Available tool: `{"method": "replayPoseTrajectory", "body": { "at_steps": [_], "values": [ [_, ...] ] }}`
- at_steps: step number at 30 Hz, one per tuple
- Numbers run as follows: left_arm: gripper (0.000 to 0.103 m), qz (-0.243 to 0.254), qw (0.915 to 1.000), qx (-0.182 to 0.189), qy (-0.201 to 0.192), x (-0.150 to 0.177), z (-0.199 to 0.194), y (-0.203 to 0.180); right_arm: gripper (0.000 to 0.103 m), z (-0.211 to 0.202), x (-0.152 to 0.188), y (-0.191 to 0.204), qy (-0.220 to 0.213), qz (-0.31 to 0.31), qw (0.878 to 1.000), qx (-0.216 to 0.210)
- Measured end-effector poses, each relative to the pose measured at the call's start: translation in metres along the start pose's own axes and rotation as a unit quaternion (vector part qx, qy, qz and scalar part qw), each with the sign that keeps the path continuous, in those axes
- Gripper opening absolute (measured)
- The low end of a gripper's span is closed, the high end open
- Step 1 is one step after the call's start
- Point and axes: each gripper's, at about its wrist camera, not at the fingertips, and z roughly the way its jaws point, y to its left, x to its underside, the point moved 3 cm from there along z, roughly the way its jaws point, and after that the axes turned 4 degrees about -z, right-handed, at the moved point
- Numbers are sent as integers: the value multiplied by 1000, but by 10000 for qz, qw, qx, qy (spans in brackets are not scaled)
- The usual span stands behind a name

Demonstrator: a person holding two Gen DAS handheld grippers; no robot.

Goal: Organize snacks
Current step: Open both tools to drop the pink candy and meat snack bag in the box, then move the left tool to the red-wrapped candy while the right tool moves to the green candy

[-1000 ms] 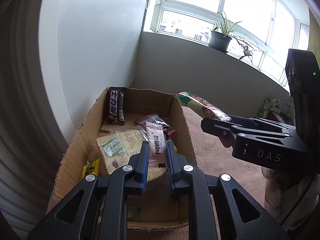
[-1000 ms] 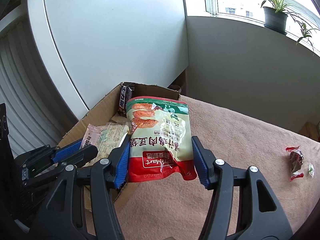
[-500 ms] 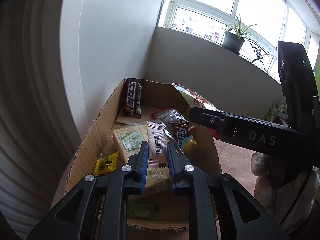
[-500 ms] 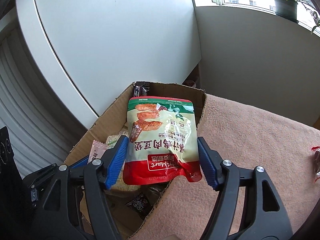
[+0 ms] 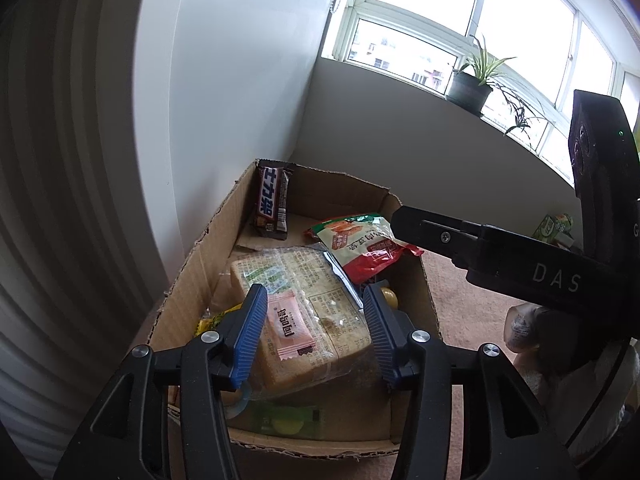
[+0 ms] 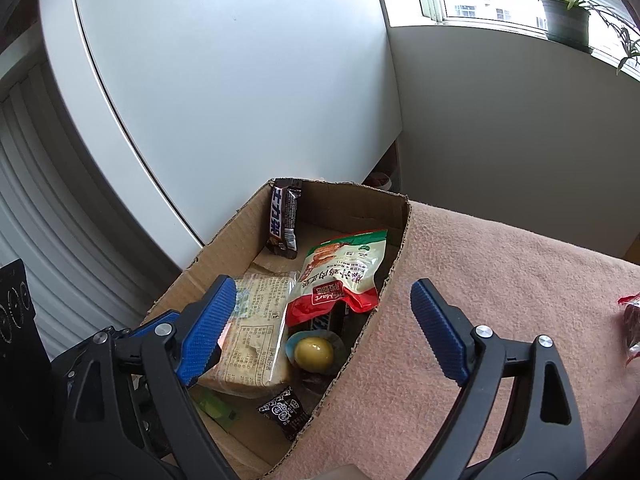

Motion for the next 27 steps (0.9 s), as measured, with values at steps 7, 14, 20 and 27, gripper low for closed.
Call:
{"method": "replayPoseTrajectory", "body": {
  "at_steps": [7,14,20,27],
  "values": [
    [53,24,9999,94,-90,-4,-4,-14,91,-28,4,-20,-144,-146,9991,373],
    [53,136,9996,231,-126,-6,-3,-47,91,-71,10,-76,-322,156,9970,692],
    [53,314,9983,488,-33,-1,4,-90,91,-108,21,-137,-417,441,9923,1080],
    [53,538,9952,814,117,7,16,-149,91,-148,44,-226,-444,1065,9850,1286]
  ]
}}
